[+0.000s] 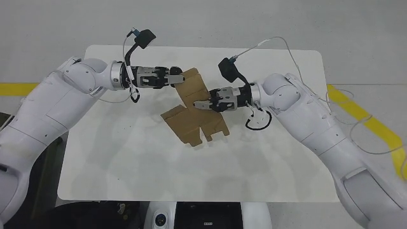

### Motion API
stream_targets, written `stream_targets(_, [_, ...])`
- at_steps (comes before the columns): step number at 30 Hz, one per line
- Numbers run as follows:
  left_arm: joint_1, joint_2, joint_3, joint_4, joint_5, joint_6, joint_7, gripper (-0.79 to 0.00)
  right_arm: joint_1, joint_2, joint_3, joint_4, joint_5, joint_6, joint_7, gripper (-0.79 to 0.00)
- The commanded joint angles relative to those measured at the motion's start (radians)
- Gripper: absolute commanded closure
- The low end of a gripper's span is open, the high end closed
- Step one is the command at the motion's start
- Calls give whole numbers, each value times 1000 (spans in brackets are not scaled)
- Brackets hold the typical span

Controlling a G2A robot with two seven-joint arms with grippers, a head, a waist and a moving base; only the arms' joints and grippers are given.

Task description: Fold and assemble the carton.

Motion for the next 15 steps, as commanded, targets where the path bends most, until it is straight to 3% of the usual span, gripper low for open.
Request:
stream_targets(1, [-3, 3, 6, -4, 2, -9, 9, 0, 0, 0, -2, 3, 2, 0, 0, 0])
stream_targets(2, [-4, 4, 9, -6, 2, -15, 15, 0, 0, 0, -2, 4, 4, 0, 0, 0])
stream_targets(3, [-6, 5, 11, -5, 2, -20, 21, -246, 0, 0, -2, 5, 7, 0, 0, 0])
stream_targets(4, [-8, 7, 13, -7, 2, -28, 28, -782, 0, 0, -2, 6, 10, 0, 0, 0])
stream_targets(15, [-13, 26, 11, 36, -23, -112, 112, -785, -18, -5, 33, 32, 27, 0, -46, 0])
